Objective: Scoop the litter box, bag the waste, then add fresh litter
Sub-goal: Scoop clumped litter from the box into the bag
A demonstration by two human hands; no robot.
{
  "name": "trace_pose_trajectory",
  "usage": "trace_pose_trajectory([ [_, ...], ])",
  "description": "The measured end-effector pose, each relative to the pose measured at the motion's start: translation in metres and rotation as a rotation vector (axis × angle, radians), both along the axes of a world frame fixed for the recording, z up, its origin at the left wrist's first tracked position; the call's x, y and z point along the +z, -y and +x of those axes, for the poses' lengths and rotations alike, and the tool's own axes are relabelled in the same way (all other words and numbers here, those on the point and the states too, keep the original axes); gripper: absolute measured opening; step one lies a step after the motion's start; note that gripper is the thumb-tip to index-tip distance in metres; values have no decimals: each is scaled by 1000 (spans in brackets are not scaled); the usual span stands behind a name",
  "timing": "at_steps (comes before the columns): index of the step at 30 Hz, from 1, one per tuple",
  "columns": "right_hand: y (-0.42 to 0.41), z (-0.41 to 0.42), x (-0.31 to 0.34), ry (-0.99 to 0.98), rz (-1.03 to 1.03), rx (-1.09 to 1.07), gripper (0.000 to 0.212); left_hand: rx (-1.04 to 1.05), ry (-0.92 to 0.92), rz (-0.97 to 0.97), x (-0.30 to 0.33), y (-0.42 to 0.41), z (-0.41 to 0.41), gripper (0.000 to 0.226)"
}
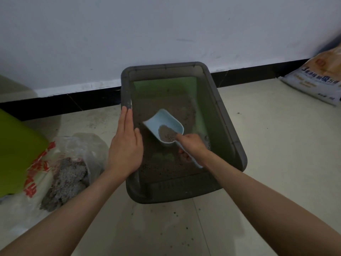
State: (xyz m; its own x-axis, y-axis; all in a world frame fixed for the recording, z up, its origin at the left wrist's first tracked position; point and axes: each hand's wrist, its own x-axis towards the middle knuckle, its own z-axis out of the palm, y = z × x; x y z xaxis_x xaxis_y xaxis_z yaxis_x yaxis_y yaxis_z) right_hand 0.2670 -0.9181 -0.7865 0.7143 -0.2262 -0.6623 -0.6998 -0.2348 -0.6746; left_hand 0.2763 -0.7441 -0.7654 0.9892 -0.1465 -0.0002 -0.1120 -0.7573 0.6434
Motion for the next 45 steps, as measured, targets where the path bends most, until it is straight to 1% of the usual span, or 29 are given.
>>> trace_pose_trajectory([
  [2, 8, 10, 3, 3, -144, 206, 31, 3, -6, -3, 0, 1, 0, 54],
  [6, 16, 40, 19, 82, -415, 558, 35, 12, -10, -1, 2, 2, 0, 53],
  [9, 13, 57, 35, 96, -496, 749, 33, 15, -6, 4, 3, 3, -1, 53],
  [12, 10, 69, 47, 148, -579, 871, 31, 17, 7, -4, 4, 5, -1, 53],
  [17, 9, 84, 57, 208, -692, 957, 32, 12, 20, -39, 2, 4, 0, 52],
  [25, 3, 88, 64, 250, -746, 1011, 28, -2, 15, -64, 4, 4, -1, 53],
  [31, -8, 84, 78, 270, -801, 1056, 31, -13, 11, -100, 0, 2, 1, 53],
  [43, -29, 82, 93, 274, -770, 1056, 33, 3, 2, -87, -3, 0, 4, 53],
  [45, -32, 82, 94, 281, -759, 1055, 31, 1, 7, -85, -3, -1, 4, 53],
])
